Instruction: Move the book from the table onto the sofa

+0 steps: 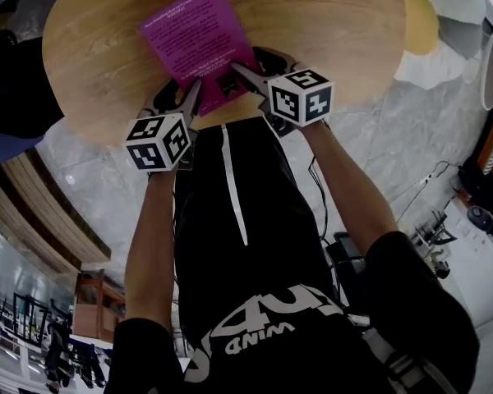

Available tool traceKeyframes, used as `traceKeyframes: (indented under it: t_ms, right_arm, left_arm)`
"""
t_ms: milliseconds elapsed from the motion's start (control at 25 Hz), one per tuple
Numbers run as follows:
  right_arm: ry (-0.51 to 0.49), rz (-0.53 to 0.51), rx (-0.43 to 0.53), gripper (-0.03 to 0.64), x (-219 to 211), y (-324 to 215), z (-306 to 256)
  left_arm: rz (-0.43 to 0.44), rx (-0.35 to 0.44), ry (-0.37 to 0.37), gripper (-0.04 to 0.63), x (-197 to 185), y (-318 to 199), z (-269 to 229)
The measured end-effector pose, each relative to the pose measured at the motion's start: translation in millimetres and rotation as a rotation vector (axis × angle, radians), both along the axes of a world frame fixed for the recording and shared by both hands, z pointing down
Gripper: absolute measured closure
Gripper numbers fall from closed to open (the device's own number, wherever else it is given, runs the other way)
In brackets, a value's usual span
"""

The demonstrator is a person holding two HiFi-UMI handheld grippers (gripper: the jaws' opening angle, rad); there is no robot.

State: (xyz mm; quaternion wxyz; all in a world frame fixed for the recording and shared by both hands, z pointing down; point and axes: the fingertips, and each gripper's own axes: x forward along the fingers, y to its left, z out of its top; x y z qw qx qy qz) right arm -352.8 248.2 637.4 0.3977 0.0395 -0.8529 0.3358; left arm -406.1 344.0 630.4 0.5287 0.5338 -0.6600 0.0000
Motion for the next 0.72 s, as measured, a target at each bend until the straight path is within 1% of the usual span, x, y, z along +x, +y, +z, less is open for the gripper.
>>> traceKeyframes:
  t_ms: [160, 280, 520, 600, 720]
  right_arm:
    - [-0.008, 0.033, -0.004, 0.376, 2.9, 5.8, -43.7]
    - [-0.020, 0.041, 0.016, 0.376, 3.1, 12.6, -84.1]
    - [-0.042, 0.082, 0.033, 0.377, 13.5, 23.3, -167.7]
    - [-0.051, 0.100, 0.027, 0.377, 20.2, 32.2, -195.7]
    - [-0.079, 0.109, 0.030, 0.377, 25.2, 44.0, -232.8]
  left_arm:
    - [-0.013, 0.023, 0.011, 0.413, -2.4, 3.4, -44.1]
    - [-0.017, 0.038, -0.001, 0.413, -3.6, 8.7, -82.7]
    - [-0.022, 0.074, 0.018, 0.413, -0.9, 15.4, -163.2]
    - [-0.009, 0.083, 0.006, 0.413, 1.9, 21.1, -192.5]
    - [0.019, 0.102, -0.039, 0.413, 1.7, 27.3, -232.8]
